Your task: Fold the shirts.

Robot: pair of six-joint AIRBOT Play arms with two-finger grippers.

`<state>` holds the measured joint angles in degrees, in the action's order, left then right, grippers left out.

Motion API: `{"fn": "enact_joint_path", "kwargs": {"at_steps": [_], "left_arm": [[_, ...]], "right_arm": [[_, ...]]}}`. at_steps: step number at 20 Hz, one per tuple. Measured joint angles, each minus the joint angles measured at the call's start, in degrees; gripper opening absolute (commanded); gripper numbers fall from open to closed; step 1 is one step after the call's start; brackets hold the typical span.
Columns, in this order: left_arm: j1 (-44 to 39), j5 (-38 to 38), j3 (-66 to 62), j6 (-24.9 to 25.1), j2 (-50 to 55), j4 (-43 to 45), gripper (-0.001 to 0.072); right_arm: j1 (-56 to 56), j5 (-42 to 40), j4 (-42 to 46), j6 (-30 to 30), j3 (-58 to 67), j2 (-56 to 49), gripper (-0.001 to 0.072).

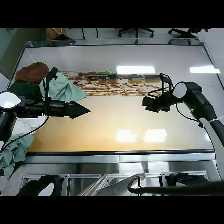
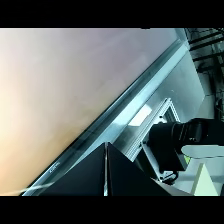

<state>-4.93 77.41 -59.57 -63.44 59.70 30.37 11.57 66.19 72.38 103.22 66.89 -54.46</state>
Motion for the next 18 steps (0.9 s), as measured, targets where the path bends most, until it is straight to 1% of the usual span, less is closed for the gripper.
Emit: {"fn": "enact_joint_path", "kwargs": {"at_steps": [7,13,16,18], "left_arm": [[0.0,0.09,0.11,0.0,2.71,-0.11,0.0012],[-0.02,-0.17,0.11,-0.07,9.92,-0.22,0.0013],[0.02,-2.97,-0.09,0.13,14.99,-4.07,0.0012],[0.52,-4.79,-1.29,2.32,18.58,-6.1,0.0013]], "right_arm": [[0.0,0.11,-0.02,0.0,-0.11,-0.76,0.0022],[0.0,0.22,0.0,0.0,-0.11,-1.18,0.0022],[0.0,0.26,0.0,0.0,-0.11,-1.22,0.0022],[0.0,0.24,-0.02,0.0,-0.11,-1.25,0.0022]]}}
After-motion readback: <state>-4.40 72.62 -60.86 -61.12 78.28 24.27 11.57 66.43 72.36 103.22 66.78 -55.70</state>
